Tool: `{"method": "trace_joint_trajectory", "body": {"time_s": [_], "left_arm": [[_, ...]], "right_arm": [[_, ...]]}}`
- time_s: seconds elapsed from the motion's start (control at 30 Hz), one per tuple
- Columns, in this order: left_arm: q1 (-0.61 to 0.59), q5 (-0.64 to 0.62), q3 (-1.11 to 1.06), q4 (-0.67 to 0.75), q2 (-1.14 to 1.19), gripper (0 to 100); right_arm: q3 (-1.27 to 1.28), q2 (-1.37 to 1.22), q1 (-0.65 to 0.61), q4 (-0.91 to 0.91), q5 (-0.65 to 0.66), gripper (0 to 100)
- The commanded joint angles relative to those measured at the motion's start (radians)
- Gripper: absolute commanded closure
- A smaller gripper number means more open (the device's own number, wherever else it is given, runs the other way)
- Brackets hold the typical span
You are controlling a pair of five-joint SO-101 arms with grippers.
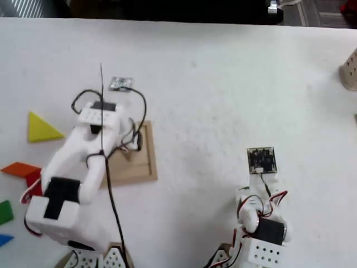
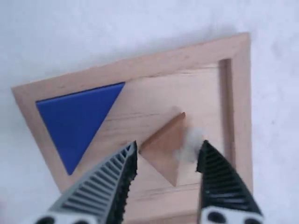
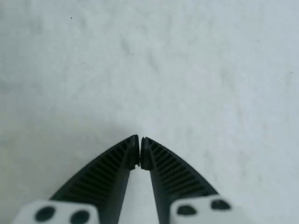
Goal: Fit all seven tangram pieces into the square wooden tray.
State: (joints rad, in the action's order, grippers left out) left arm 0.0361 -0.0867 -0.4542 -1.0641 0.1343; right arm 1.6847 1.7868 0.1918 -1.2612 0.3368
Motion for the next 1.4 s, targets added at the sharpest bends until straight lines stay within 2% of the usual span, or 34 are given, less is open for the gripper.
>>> {"method": "trace_joint_trajectory", "body": {"time_s": [0.0, 0.03, 0.1, 0.3, 0.43, 0.57, 0.87, 1.2, 1.3, 1.37], "left_arm": [[0.018, 0.069, -0.057, 0.011, -0.173, 97], [0.018, 0.104, -0.084, 0.02, -0.211, 99], [0.016, 0.141, -0.147, 0.031, -0.292, 96], [0.03, 0.147, -0.315, 0.072, -0.475, 98], [0.073, 0.152, -0.368, 0.064, -0.44, 98], [0.094, 0.224, -0.367, 0.072, -0.364, 98], [0.107, 0.222, -0.261, 0.13, -0.202, 98], [0.22, 0.222, -0.222, 0.295, -0.165, 98], [0.22, 0.222, -0.227, 0.282, -0.18, 98], [0.222, 0.222, -0.233, 0.213, -0.246, 98]], "right_arm": [[0.006, 0.012, -0.005, -0.005, 0.009, 98.1], [0.006, 0.012, -0.005, -0.005, 0.009, 98.1], [0.006, 0.012, -0.005, -0.005, 0.009, 98.1], [0.006, 0.012, -0.005, -0.005, 0.009, 98.1], [0.006, 0.012, -0.005, -0.005, 0.009, 98.1], [0.006, 0.012, -0.005, -0.005, 0.009, 98.1], [0.006, 0.012, -0.005, -0.005, 0.009, 98.1], [0.006, 0.012, -0.005, -0.005, 0.009, 98.1], [0.006, 0.012, -0.005, -0.005, 0.009, 98.1], [0.006, 0.012, -0.005, -0.005, 0.009, 98.1]]}}
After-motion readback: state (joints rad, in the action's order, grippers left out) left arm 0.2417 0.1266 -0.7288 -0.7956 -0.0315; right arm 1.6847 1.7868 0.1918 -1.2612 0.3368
